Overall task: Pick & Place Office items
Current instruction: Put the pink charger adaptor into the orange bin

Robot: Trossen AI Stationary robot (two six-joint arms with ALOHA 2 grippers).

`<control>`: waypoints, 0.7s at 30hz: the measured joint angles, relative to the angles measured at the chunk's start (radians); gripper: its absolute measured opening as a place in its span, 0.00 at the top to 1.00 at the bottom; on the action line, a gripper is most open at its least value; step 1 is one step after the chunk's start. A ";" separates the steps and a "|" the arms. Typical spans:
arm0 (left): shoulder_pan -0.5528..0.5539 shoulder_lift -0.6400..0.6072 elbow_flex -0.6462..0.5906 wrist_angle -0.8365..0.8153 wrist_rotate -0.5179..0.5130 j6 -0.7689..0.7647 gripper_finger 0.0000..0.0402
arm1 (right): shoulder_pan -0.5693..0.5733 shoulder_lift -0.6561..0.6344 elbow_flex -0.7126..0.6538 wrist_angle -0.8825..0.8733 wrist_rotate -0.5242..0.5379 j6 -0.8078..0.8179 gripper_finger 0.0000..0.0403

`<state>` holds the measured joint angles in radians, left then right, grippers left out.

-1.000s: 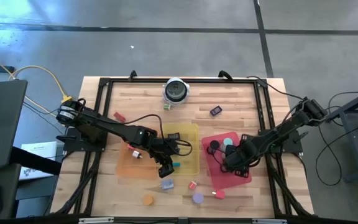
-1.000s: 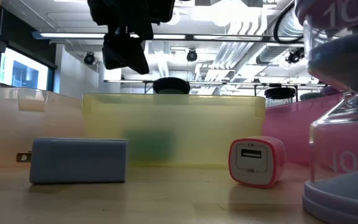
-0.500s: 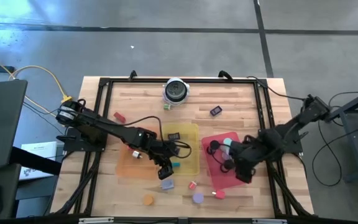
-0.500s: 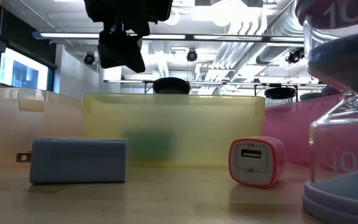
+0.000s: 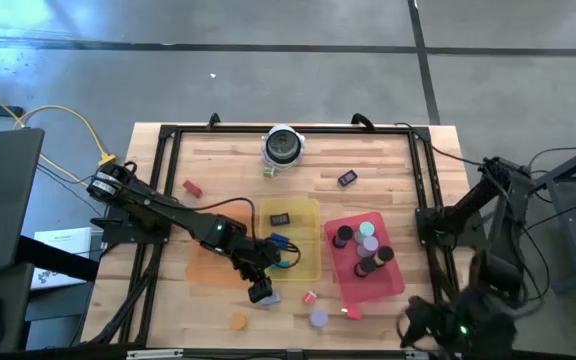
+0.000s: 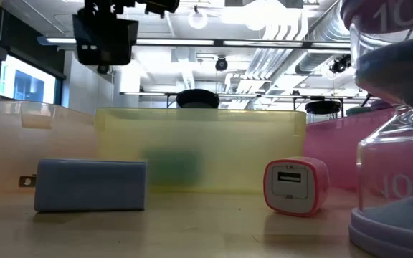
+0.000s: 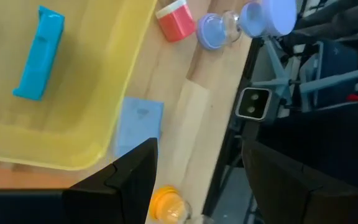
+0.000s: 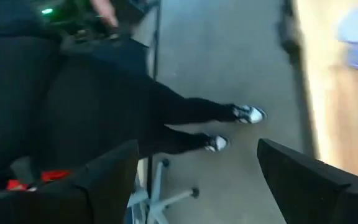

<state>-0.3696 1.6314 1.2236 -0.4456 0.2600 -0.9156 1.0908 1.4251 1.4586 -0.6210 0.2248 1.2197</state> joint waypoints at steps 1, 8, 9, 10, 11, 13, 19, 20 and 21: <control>-0.004 0.000 0.000 0.010 0.001 -0.018 0.43 | 0.024 0.013 0.000 0.018 0.035 -0.001 0.21; -0.031 0.000 0.000 0.129 0.026 -0.104 0.43 | 0.117 0.161 0.000 0.018 0.202 0.101 0.21; -0.036 0.000 0.000 0.144 0.024 -0.104 0.43 | 0.122 0.191 0.000 0.023 0.203 0.114 0.21; -0.041 -0.001 0.000 0.158 0.022 -0.104 0.43 | 0.127 0.221 0.000 0.032 0.202 0.130 0.21; -0.047 -0.001 0.000 0.170 0.019 -0.106 0.43 | 0.131 0.252 0.000 0.044 0.194 0.147 0.21; -0.058 -0.001 0.000 0.179 0.017 -0.107 0.43 | 0.135 0.311 -0.001 0.078 0.192 0.179 0.21; -0.075 -0.001 0.000 0.181 0.052 -0.090 0.43 | 0.110 0.483 -0.001 0.219 0.188 0.210 0.21; -0.076 -0.001 0.000 0.181 0.060 -0.082 0.43 | 0.099 0.508 -0.001 0.228 0.184 0.216 0.21; -0.079 -0.001 0.000 0.181 0.066 -0.082 0.43 | 0.086 0.533 -0.001 0.236 0.176 0.220 0.21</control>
<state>-0.4487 1.6306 1.2236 -0.2646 0.3256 -0.9973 1.1768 1.9576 1.4574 -0.3848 0.4006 1.4397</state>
